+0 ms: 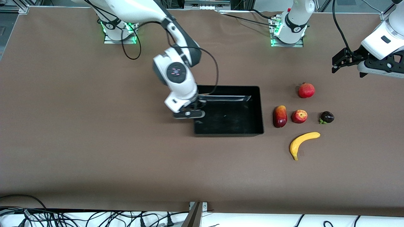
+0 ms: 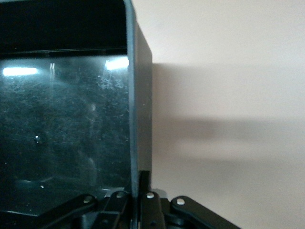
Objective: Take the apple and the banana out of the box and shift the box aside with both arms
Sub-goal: 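Drag the black tray away from the fruits with the right gripper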
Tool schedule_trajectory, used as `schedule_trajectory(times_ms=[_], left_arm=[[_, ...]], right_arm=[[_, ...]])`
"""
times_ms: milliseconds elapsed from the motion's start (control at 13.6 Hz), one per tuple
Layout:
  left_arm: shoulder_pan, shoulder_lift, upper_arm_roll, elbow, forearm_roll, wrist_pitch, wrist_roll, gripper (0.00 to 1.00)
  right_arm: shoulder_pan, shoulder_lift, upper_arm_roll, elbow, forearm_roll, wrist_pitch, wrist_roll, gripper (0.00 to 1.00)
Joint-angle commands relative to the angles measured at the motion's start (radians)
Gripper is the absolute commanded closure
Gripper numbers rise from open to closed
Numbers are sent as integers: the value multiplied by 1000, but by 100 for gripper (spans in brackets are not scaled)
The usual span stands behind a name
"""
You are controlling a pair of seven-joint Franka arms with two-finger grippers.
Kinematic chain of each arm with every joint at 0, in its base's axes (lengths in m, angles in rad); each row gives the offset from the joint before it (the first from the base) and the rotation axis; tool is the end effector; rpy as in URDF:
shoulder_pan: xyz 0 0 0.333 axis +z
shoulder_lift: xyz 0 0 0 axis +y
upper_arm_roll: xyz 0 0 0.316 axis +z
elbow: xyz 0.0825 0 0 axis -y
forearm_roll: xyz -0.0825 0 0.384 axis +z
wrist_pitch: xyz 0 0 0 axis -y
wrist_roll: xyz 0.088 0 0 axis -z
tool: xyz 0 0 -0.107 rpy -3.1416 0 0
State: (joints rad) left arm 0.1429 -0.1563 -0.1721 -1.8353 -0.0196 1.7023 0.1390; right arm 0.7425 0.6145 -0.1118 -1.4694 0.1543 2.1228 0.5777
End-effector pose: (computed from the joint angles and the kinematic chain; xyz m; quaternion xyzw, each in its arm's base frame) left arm 0.5136 -0.0227 0.5923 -0.9966 0.0819 -0.0103 0.0042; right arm 0.5665 0.4397 0.3257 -0.9992 0.0017 0.0017 0.0408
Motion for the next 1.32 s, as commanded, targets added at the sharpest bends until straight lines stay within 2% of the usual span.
schedule_trajectory(times_ms=[0,73,220,367,440,661,954,1028,1101,1174,1248], left_arm=[[9,-6,3,1,-22,-4,-10,0],[9,-3,3,10,-22,-1,-10,0],[10,4,3,21,-17,-10,-9,0],[9,33,3,59,-10,-10,-9,0],[10,43,3,74,-9,-10,-9,0],[12,57,3,97,-9,-6,-9,0],[12,67,3,116,-8,-7,-9,0],[12,69,3,116,-8,-7,-9,0],[12,67,3,116,-8,-9,-7,0],[12,67,5,117,-8,-9,-6,0],[14,67,5,117,-8,-9,-7,0]], right_arm=[[-115,-119,-23,-57,28,-119,-161,100],[-162,-160,-26,-109,31,-145,-238,100],[-265,-244,-75,-205,31,-170,-394,100],[-307,-245,-202,-244,31,-169,-617,100],[-345,-230,-245,-259,31,-155,-695,100],[-488,-228,-247,-334,47,-77,-832,100],[-515,-233,-249,-451,103,31,-892,100],[-517,-231,-250,-457,106,45,-895,82],[-517,-233,-250,-457,107,33,-892,12],[-517,-239,-252,-447,105,11,-888,0],[-517,-249,-255,-430,103,-30,-886,0]])
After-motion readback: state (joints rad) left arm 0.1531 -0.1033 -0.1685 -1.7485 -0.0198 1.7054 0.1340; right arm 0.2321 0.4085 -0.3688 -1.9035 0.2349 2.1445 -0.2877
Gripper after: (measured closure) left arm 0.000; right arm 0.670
